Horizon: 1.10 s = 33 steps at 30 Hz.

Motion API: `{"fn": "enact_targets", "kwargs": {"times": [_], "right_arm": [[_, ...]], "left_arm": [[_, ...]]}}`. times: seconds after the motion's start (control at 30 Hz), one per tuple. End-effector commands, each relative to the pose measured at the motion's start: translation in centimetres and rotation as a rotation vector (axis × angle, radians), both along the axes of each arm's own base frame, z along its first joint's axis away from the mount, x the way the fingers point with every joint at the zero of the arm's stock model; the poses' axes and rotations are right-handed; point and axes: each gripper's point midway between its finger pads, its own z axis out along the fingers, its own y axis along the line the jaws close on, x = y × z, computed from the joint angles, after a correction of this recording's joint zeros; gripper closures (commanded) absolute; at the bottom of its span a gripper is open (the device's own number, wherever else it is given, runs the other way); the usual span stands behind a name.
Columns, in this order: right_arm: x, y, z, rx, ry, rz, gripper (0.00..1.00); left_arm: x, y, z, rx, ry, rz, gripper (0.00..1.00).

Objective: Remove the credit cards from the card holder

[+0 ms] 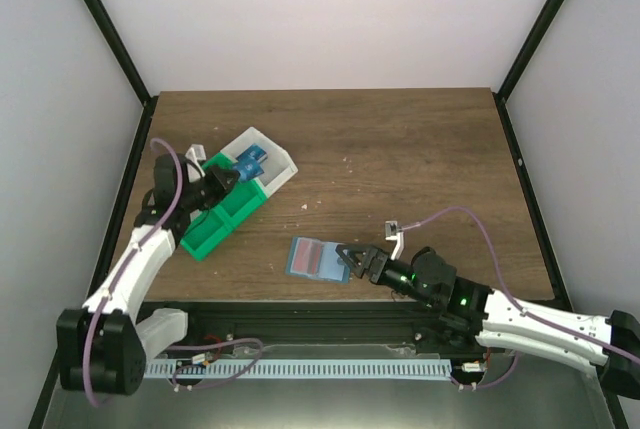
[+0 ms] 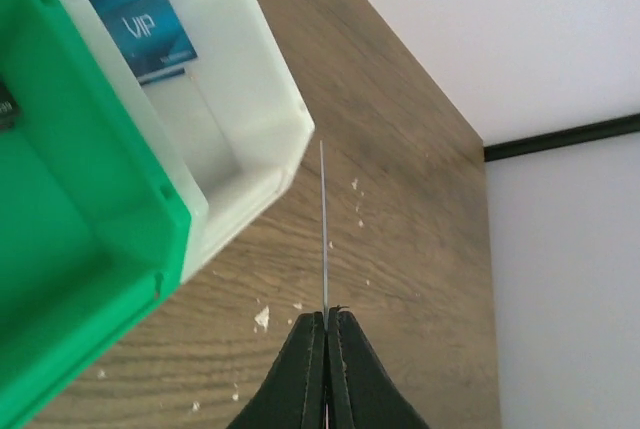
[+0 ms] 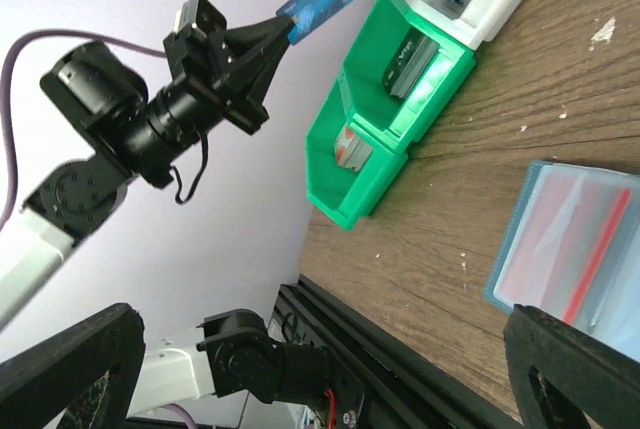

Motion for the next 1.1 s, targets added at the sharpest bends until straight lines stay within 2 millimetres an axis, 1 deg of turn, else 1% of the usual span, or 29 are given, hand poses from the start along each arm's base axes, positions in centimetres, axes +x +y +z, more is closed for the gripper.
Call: {"fn": "enact_targets", "kwargs": {"times": [0.0, 0.07, 0.17, 0.3, 0.33, 0.37, 0.4, 0.43, 0.47, 0.5, 0.57, 0.67, 0.8, 0.9, 1.07], "right_arm": [[0.5, -0.5, 1.5, -0.007, -0.022, -0.036, 0.0], [0.6, -0.7, 1.9, -0.007, -0.023, -0.044, 0.0], [0.7, -1.1, 2.4, -0.016, -0.031, -0.058, 0.0], [0.7, -1.7, 2.7, -0.008, -0.033, -0.077, 0.0], [0.8, -1.8, 2.7, -0.004, -0.034, -0.081, 0.0], [0.8, -1.9, 2.7, -0.003, -0.034, -0.084, 0.0], [0.8, -2.0, 2.8, 0.0, -0.035, -0.087, 0.0], [0.8, -2.1, 2.9, 0.001, -0.035, -0.088, 0.0], [0.7, -2.2, 2.9, -0.001, -0.036, -0.09, 0.0], [0.7, -2.3, 2.9, -0.002, -0.04, -0.089, 0.0], [0.8, -2.3, 2.9, 0.0, -0.049, -0.091, 0.0], [0.8, -2.1, 3.3, 0.001, -0.064, -0.088, 0.0], [1.0, -1.7, 3.7, -0.013, -0.067, -0.085, 0.0], [1.1, -1.4, 3.4, -0.025, -0.055, -0.083, 0.0], [1.1, -1.3, 3.0, -0.026, -0.037, -0.084, 0.0]], "left_arm": [[2.6, 0.4, 1.2, 0.01, 0.003, -0.035, 1.0], [4.3, 1.2, 1.7, 0.032, -0.001, 0.01, 1.0], [6.2, 2.2, 1.7, 0.036, 0.015, 0.075, 1.0], [8.0, 3.3, 1.7, 0.027, 0.054, 0.159, 1.0], [8.3, 3.5, 1.3, 0.028, 0.081, 0.178, 1.0], [8.9, 3.7, 1.5, 0.03, 0.098, 0.191, 1.0], [9.3, 3.8, 1.1, 0.04, 0.127, 0.196, 1.0], [9.7, 3.8, 0.8, 0.049, 0.147, 0.192, 1.0], [10.2, 3.7, 0.0, 0.059, 0.178, 0.182, 1.0], [10.5, 3.6, 0.0, 0.065, 0.185, 0.173, 1.0], [11.1, 3.5, -0.9, 0.075, 0.215, 0.163, 1.0], [11.8, 3.3, -1.2, 0.058, 0.21, 0.161, 1.0], [11.9, 4.3, -2.0, 0.071, 0.228, 0.229, 1.0], [11.9, 5.2, -2.9, 0.095, 0.243, 0.277, 1.0], [12.5, 5.2, -4.5, 0.087, 0.28, 0.292, 1.0]]}}
